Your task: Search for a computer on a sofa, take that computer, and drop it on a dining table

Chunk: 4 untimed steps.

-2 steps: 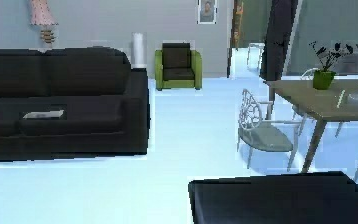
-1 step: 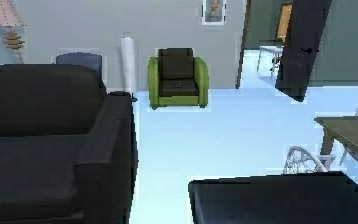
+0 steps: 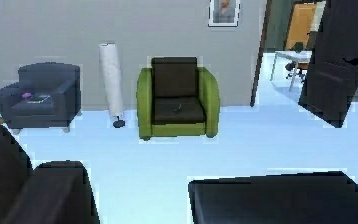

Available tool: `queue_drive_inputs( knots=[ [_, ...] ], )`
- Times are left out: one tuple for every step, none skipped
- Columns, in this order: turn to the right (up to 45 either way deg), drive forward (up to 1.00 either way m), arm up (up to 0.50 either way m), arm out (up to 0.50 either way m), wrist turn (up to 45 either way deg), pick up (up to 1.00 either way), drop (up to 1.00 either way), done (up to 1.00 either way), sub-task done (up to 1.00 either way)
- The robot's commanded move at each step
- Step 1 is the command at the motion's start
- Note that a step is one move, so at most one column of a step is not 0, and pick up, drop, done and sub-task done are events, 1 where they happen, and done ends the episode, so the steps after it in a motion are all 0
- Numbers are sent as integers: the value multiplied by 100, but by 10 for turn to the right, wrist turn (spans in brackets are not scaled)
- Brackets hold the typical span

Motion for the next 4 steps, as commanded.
queue_drive_inputs(
  knots=[
    [60,0,0,0,0,0,0,0,0],
    [0,30,0,0,0,0,0,0,0],
    [450,0,0,0,0,0,0,0,0],
    [30,0,0,0,0,0,0,0,0]
  ],
)
